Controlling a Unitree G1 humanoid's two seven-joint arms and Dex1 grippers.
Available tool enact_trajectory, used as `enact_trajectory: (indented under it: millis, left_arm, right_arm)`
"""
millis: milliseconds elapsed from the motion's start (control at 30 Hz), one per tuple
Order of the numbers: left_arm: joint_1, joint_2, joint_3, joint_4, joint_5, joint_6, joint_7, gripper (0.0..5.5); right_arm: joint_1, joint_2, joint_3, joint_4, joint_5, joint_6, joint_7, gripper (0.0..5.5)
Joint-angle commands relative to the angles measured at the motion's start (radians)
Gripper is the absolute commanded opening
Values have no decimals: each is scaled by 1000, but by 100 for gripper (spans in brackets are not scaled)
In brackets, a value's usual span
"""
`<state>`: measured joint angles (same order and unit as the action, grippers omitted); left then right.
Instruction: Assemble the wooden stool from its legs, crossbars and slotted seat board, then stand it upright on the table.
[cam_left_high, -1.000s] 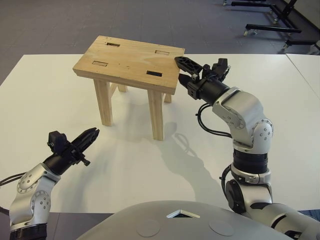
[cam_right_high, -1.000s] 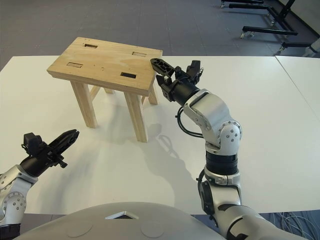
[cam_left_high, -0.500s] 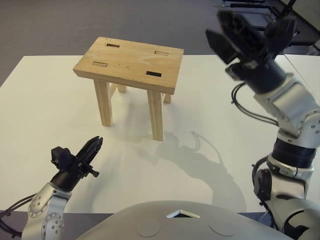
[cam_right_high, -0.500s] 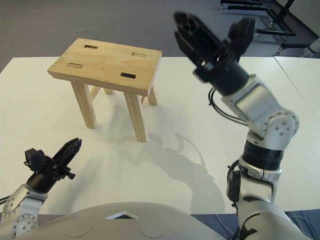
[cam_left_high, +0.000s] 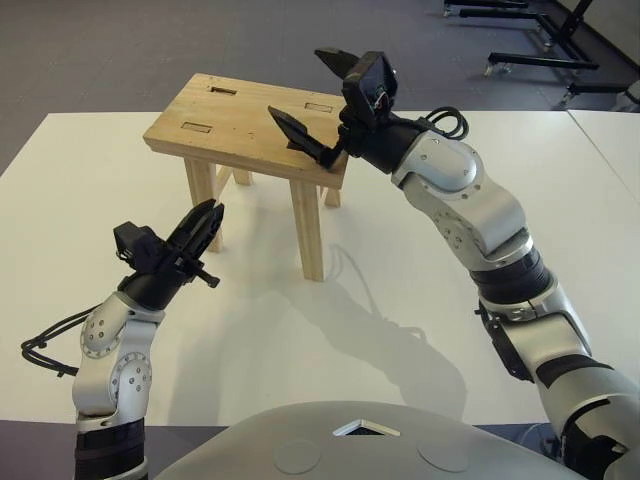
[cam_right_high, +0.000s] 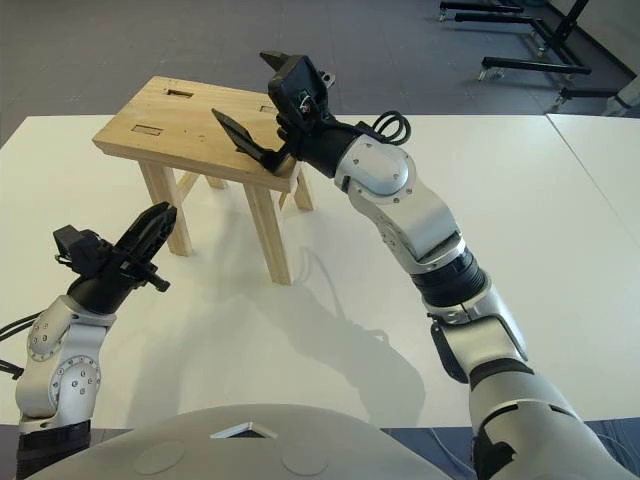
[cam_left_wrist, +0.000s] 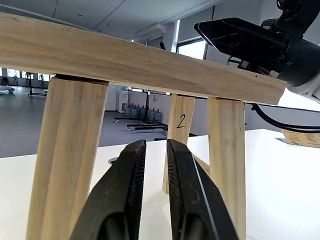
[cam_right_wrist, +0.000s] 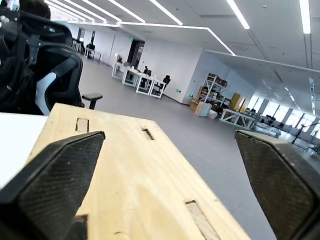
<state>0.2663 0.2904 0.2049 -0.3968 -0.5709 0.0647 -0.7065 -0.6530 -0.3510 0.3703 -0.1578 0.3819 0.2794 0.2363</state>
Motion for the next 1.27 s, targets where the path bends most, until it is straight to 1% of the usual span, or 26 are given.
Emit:
enact_trajectory:
  millis: [33, 133, 233, 333, 400, 467, 533, 567, 633, 667, 733, 867, 967, 1067, 1233, 1267]
  left_arm:
    - [-25, 27, -16, 14, 19, -12, -13, 74]
    - [-69, 39, -37, 11, 23, -1, -11, 74]
    - [-112, 50, -45, 24, 24, 6, -9, 74]
    - [-145, 47, -55, 30, 33, 3, 8, 74]
    - [-171, 23, -52, 28, 60, -18, 58, 74]
    - [-184, -58, -49, -21, 97, -35, 195, 74]
    - [-170, -132, -92, -84, 173, -66, 301, 74]
    - [-163, -148, -123, -100, 245, -98, 332, 74]
    - [-181, -170, -165, -102, 405, -166, 407, 74]
    - [-198, -183, -173, -100, 474, -195, 450, 74]
    - [-234, -190, -186, -86, 583, -247, 507, 74]
    - [-263, -212, -184, -8, 666, -290, 595, 74]
    - [-266, -223, -170, 31, 667, -317, 637, 117]
    - [-271, -229, -141, 79, 667, -330, 680, 174]
    - [-291, -225, -145, 121, 638, -360, 678, 264]
    - [-295, -224, -152, 127, 640, -360, 674, 272]
  right_arm:
    - [3, 103, -100, 137, -121, -107, -128, 480]
    - [-22, 156, -153, 189, -234, -235, -210, 480]
    - [-20, 177, -179, 225, -299, -301, -227, 480]
    - [-3, 192, -251, 217, -290, -352, -233, 480]
    - [36, 195, -302, 191, -254, -381, -219, 480]
    - [182, 208, -354, 103, -190, -397, -198, 480]
    - [394, 198, -356, 22, -194, -445, -164, 480]
    - [484, 190, -346, 11, -240, -497, -162, 480]
    - [595, 193, -329, 12, -313, -560, -168, 480]
    - [622, 201, -322, 19, -336, -578, -173, 480]
    - [615, 233, -306, 29, -356, -581, -186, 480]
    - [545, 277, -282, 57, -397, -603, -200, 480]
    - [517, 286, -274, 58, -416, -611, -194, 483]
    - [499, 300, -279, 48, -417, -602, -197, 483]
    - [487, 315, -295, 61, -416, -598, -208, 483]
    - [486, 322, -299, 60, -409, -592, -211, 483]
